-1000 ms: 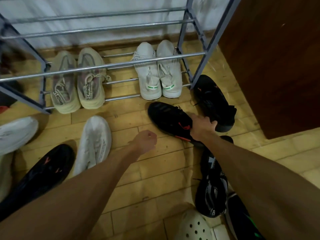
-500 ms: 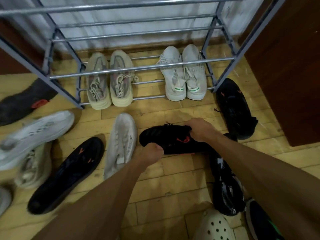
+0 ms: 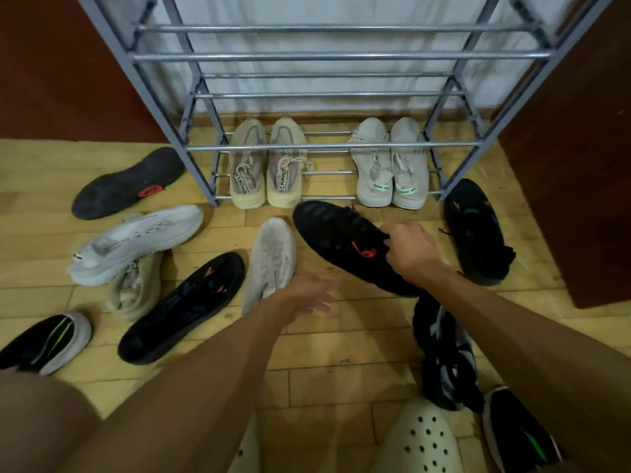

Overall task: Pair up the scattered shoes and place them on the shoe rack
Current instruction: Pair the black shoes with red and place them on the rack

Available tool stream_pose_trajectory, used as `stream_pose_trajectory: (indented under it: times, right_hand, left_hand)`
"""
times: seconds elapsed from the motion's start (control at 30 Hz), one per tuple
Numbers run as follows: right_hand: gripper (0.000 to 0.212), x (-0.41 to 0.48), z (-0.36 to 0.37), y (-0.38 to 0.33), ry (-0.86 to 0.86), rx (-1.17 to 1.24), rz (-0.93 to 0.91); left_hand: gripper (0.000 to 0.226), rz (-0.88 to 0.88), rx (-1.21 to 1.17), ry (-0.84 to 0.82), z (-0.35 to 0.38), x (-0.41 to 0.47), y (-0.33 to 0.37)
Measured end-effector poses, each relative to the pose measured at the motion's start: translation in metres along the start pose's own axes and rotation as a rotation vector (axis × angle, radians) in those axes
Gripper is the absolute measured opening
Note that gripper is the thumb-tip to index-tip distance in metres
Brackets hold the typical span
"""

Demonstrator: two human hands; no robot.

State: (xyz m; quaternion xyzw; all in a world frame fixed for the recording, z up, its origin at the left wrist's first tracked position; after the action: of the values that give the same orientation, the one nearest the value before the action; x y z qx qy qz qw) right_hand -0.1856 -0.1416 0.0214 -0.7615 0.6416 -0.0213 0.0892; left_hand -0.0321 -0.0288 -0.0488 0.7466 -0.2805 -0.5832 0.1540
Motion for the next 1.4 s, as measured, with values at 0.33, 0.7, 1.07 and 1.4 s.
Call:
stream_pose_trajectory:
  times: [0.33,0.7,1.07,1.4]
  right_hand:
    - [0.026,-0.010,-0.026,-0.015,-0.083,0.572,0.191]
    - [0.027,-0.046,0.031,-0.070,-0.549,0.822,0.430]
    - [0.024,-0.065,0.049,-0.158,-0.637,0.978,0.321]
    - [0.026,-0.040,0.113,-0.183,-0.638,0.631,0.276]
  left_hand:
    - [0.036,0.127,-0.454,0.244,-0.008,-0.018,0.039]
    - [0.022,0.097,-0.132,0.290,-0.082,-0.049,0.010]
    - [0.032,0.143,0.145,0.355,-0.161,-0.062,-0.015]
    - [0.005,0.167,0.374,0.302,-0.168,0.004,-0.070]
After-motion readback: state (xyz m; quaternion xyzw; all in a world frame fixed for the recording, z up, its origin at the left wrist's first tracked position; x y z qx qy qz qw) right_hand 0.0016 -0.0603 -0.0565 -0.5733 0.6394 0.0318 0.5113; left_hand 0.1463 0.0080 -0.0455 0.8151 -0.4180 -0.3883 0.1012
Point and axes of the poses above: each hand's wrist, its own x-axis towards the middle knuckle, its own z-axis out of the palm, y = z × x, the point moved 8 cm from there along x, towards the middle knuckle, and after that the axes turned 12 degrees about y, right-handed, at the moved point
